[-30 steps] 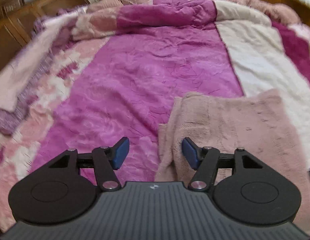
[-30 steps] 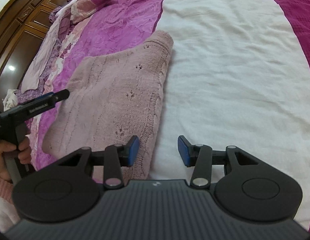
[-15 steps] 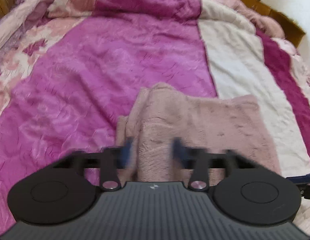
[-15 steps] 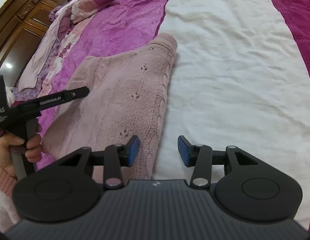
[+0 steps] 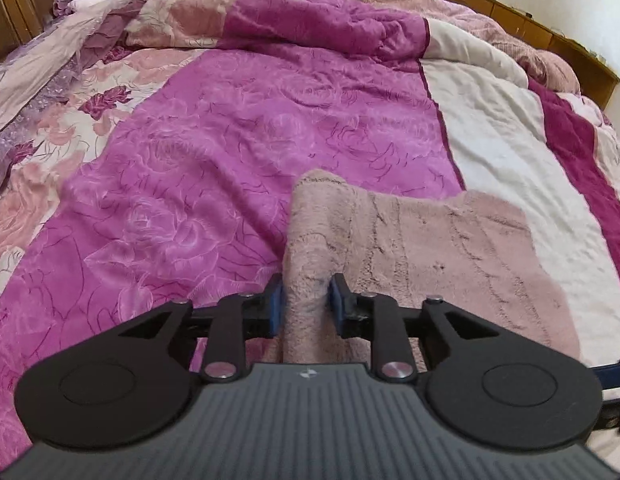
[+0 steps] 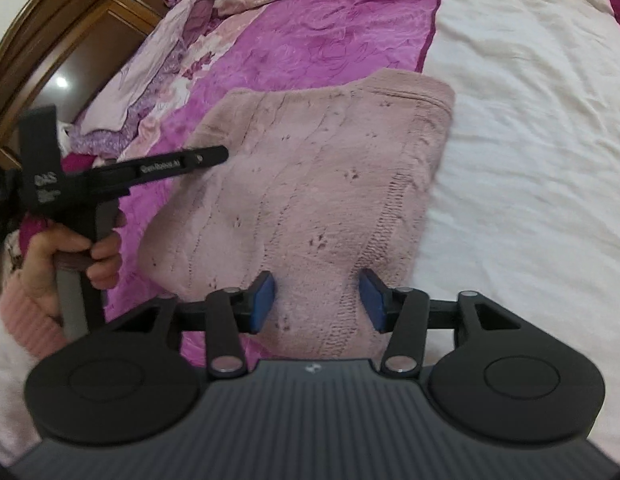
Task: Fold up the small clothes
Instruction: 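Grasp the cardigan edge with the left gripper and lift it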
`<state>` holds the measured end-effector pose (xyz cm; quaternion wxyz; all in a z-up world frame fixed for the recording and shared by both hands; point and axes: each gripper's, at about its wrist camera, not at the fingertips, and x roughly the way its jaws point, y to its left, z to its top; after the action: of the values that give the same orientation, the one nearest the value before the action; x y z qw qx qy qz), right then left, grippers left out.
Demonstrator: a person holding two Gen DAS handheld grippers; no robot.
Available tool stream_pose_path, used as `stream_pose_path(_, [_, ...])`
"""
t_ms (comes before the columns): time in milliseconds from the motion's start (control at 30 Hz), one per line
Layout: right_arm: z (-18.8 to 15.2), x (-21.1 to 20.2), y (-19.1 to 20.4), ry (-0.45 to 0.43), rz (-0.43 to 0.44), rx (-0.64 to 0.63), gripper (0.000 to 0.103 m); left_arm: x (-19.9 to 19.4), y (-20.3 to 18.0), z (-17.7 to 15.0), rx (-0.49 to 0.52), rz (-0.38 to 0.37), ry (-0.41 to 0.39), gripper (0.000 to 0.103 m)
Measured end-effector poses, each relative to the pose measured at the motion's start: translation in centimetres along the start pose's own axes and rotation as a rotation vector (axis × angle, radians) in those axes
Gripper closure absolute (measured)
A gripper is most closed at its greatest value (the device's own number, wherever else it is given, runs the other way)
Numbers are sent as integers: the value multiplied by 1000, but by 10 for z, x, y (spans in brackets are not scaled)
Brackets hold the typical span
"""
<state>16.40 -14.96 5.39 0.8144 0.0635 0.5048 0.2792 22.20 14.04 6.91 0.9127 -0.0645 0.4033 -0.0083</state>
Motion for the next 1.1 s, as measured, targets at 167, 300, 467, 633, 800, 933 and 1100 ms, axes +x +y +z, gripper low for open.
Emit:
stream_pose_path(167, [-1, -2, 0, 0, -6, -7, 50, -30, -8, -7, 65, -13, 23, 52])
stream_pose_path(300, [-3, -2, 1, -8, -11, 2, 50, -52, -11, -23, 105, -59, 62, 43])
stream_pose_path(467, [-5, -5, 1, -17, -12, 9, 50, -53, -3, -47, 156, 18, 99, 38])
stream_pose_path(633, [-10, -20, -19, -86, -5, 94, 33, -55, 21, -49, 8, -51, 105, 36])
stream_pose_path(800, [-8, -12, -44, -70, 16, 225, 32, -46, 26, -45, -78, -131, 138, 32])
stream_pose_path(933, [-2, 4, -51, -45, 58, 274, 32, -36, 21, -43, -78, -128, 155, 26])
stream_pose_path(1100, [5, 27, -52, -18, 89, 299, 26, -21, 23, -40, -116, -174, 190, 22])
